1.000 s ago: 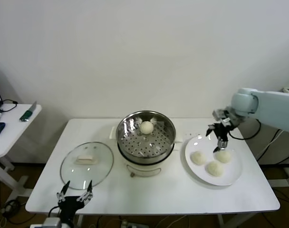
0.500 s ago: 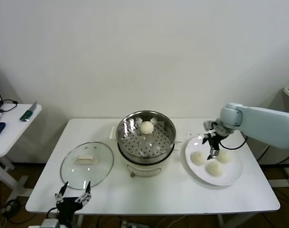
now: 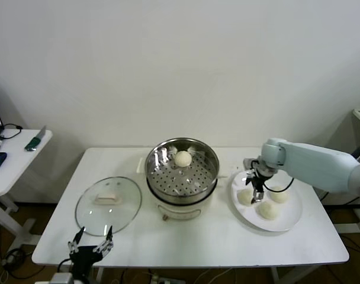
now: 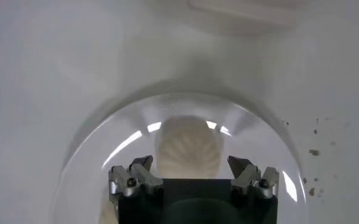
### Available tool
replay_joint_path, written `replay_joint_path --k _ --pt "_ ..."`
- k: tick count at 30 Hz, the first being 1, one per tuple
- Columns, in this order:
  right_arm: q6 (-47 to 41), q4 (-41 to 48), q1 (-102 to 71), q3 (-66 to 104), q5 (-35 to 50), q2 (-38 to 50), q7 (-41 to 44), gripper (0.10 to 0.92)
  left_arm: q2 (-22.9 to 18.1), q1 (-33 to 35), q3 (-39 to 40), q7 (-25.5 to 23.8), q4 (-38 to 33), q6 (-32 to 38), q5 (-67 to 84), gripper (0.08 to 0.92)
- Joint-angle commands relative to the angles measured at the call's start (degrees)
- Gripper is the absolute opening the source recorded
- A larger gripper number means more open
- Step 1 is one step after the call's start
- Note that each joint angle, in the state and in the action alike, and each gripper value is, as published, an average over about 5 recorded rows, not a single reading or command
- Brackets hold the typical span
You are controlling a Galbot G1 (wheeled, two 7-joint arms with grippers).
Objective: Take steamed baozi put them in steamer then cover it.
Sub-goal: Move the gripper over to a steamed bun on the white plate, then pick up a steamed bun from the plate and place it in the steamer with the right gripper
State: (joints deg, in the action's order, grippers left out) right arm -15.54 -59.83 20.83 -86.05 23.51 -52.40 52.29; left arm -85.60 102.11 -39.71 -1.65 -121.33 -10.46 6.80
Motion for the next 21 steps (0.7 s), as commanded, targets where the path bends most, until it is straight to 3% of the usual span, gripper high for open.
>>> replay_joint_path --k 1,7,16,21 --pt "-0.5 2.2 -2.6 1.5 -1.5 -1.5 0.1 0.821 0.1 0.0 0.0 0.0 0.1 0.0 0.0 0.823" --pt "-0.3 2.8 -2.9 2.2 -1.8 -1.8 -0.1 0.770 0.1 -0.2 0.0 0.1 0.3 -0.1 0.1 0.823" --pt "0.4 2.0 -1.0 1.9 -2.2 -1.3 1.4 0.540 0.1 -0.2 0.0 0.1 0.1 -0.1 0.2 0.823" --pt "1.0 -1.7 5.4 -1.1 -0.6 0.5 2.8 0.494 0.1 -0.4 -0.1 0.2 0.1 -0.1 0.3 0.823"
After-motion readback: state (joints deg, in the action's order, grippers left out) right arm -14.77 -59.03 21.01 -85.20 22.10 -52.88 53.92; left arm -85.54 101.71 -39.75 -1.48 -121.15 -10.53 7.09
